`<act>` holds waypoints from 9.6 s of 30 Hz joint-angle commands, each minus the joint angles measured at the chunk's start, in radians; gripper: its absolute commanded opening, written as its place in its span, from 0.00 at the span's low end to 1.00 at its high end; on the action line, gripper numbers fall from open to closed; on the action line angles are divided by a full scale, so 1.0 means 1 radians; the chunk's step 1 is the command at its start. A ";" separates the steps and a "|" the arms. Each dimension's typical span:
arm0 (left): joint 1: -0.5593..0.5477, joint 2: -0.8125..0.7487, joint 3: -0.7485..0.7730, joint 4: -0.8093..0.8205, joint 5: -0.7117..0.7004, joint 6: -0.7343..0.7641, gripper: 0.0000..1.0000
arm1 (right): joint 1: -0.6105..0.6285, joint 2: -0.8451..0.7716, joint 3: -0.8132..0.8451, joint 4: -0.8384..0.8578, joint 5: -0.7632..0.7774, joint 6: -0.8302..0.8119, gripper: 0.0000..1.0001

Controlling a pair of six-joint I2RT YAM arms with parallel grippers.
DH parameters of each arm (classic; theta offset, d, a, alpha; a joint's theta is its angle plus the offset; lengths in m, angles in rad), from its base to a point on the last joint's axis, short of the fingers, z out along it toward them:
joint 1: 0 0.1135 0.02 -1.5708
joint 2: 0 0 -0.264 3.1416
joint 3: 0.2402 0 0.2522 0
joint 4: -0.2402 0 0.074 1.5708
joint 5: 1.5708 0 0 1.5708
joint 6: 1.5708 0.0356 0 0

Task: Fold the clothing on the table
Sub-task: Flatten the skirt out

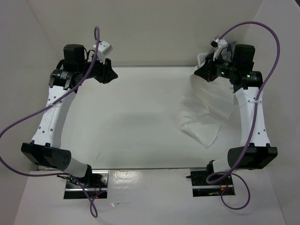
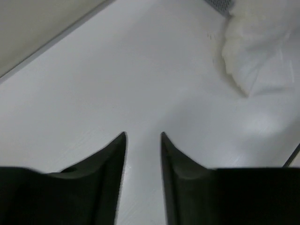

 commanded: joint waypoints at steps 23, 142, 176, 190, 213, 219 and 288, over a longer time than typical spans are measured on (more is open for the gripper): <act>-0.721 0.350 -0.148 0.275 -0.854 -0.324 0.84 | -0.005 0.218 0.037 0.195 0.043 0.263 0.00; -1.043 0.600 -0.208 0.537 -1.250 0.050 0.63 | -0.106 0.029 -0.195 0.168 -0.071 0.197 0.00; -1.043 1.375 1.195 -0.181 -1.259 -0.433 0.85 | -0.115 -0.029 -0.244 0.186 -0.043 0.187 0.00; -1.043 1.453 1.249 -0.256 -1.327 -0.484 0.84 | -0.134 -0.048 -0.253 0.186 -0.053 0.187 0.00; -1.052 1.568 1.326 -0.139 -1.445 -0.377 0.76 | -0.152 -0.057 -0.244 0.186 -0.071 0.197 0.00; -1.052 1.577 1.326 -0.088 -1.465 -0.320 0.73 | -0.152 -0.057 -0.244 0.177 -0.080 0.206 0.00; -0.416 0.583 0.767 -0.318 -0.313 -0.071 0.17 | -0.281 -0.155 -0.230 0.137 -0.102 0.187 0.00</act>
